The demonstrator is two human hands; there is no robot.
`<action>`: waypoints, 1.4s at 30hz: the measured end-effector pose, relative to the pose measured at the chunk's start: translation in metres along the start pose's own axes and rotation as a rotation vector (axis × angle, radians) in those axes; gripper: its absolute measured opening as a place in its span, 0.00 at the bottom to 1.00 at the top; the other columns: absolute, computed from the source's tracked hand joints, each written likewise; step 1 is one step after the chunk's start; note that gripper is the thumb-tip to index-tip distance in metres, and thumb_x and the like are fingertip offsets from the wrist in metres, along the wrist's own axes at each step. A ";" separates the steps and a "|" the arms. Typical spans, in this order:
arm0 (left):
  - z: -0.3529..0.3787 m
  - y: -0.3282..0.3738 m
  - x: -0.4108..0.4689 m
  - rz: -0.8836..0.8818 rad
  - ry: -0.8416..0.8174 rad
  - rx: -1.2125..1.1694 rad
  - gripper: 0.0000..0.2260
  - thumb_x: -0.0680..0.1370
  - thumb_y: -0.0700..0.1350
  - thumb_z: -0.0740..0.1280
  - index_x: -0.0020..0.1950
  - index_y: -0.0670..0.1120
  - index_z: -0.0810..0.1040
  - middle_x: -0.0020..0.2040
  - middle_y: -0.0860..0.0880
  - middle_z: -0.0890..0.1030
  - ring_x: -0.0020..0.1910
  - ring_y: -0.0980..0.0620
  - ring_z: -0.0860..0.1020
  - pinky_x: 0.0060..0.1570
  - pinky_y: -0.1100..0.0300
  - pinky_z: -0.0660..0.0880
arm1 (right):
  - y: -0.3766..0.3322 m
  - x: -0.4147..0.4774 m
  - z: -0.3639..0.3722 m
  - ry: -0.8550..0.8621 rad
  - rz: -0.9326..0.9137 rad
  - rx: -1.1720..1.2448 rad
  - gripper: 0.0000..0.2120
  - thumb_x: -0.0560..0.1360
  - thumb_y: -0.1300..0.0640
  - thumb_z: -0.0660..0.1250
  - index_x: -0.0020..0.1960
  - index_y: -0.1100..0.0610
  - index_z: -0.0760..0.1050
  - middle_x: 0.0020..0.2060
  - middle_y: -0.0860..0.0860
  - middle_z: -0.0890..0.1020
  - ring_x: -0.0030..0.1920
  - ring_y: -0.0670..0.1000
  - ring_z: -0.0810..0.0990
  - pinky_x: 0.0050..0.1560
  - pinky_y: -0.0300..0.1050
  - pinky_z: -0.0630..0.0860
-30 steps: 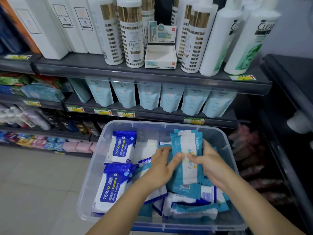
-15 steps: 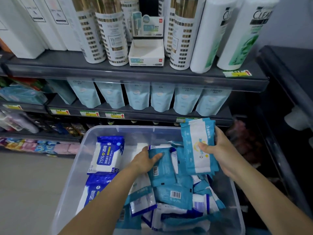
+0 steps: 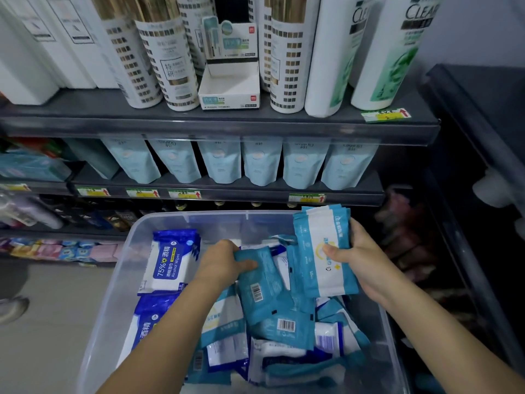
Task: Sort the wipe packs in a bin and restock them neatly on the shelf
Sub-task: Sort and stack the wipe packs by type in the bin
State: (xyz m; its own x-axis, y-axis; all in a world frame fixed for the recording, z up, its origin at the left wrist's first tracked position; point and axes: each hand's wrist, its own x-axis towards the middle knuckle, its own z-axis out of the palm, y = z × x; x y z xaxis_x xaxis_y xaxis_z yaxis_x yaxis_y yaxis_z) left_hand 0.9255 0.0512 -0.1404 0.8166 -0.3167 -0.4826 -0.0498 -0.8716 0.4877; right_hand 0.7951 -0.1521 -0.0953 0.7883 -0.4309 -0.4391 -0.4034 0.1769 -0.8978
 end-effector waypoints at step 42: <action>0.025 -0.027 -0.076 0.035 -0.205 -0.852 0.09 0.78 0.35 0.65 0.49 0.49 0.79 0.51 0.50 0.83 0.49 0.54 0.82 0.48 0.59 0.79 | 0.035 -0.041 0.025 0.165 0.169 -0.025 0.20 0.73 0.64 0.69 0.62 0.55 0.68 0.50 0.53 0.81 0.45 0.55 0.82 0.39 0.47 0.78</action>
State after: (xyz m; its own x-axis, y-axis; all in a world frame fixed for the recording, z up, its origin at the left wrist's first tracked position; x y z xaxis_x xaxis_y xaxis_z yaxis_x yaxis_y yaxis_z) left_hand 0.8499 0.0897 -0.1351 0.6992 -0.4704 -0.5384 0.4402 -0.3102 0.8426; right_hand 0.7603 -0.1063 -0.1097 0.6231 -0.5360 -0.5696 -0.5364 0.2373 -0.8099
